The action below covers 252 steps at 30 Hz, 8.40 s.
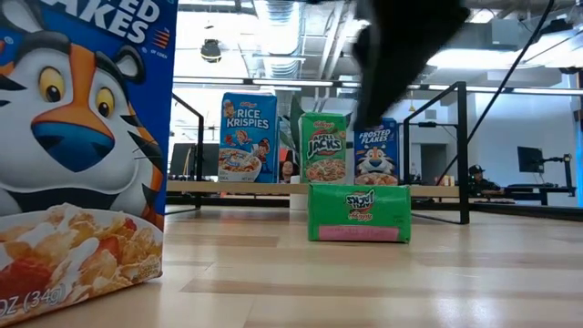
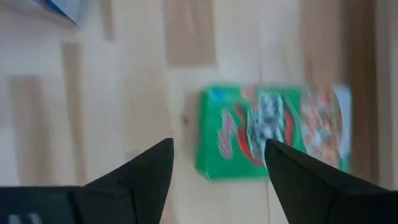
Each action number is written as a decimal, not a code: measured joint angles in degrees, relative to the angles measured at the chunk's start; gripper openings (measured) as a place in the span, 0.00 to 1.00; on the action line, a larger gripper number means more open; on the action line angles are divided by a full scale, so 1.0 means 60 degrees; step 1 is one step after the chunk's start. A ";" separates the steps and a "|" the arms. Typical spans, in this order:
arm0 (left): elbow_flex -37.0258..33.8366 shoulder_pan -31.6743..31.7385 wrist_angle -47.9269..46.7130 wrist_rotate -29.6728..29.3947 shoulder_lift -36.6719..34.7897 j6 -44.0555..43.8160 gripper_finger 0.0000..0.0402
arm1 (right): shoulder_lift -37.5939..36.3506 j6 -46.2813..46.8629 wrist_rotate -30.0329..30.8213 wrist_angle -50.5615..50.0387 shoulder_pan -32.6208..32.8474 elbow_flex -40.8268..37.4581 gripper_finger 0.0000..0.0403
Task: Stack cereal on shelf
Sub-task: Put the right green cereal box on the shelf aligned with the other green cereal box
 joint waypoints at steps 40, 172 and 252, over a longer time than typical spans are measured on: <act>-0.0228 0.0000 0.0446 0.0138 0.0098 -0.0243 0.75 | -0.1761 0.6213 0.3175 1.2718 0.1356 -0.8554 0.04; -0.8544 0.0000 0.9011 0.0648 0.0120 -0.3340 0.37 | -0.3289 0.8875 0.3404 0.8038 0.2510 -0.7909 0.08; -0.8542 -0.0004 0.8855 0.0827 0.0124 -0.3381 0.60 | -0.0244 -0.5759 -0.1894 -0.0212 -0.1295 -0.1180 0.64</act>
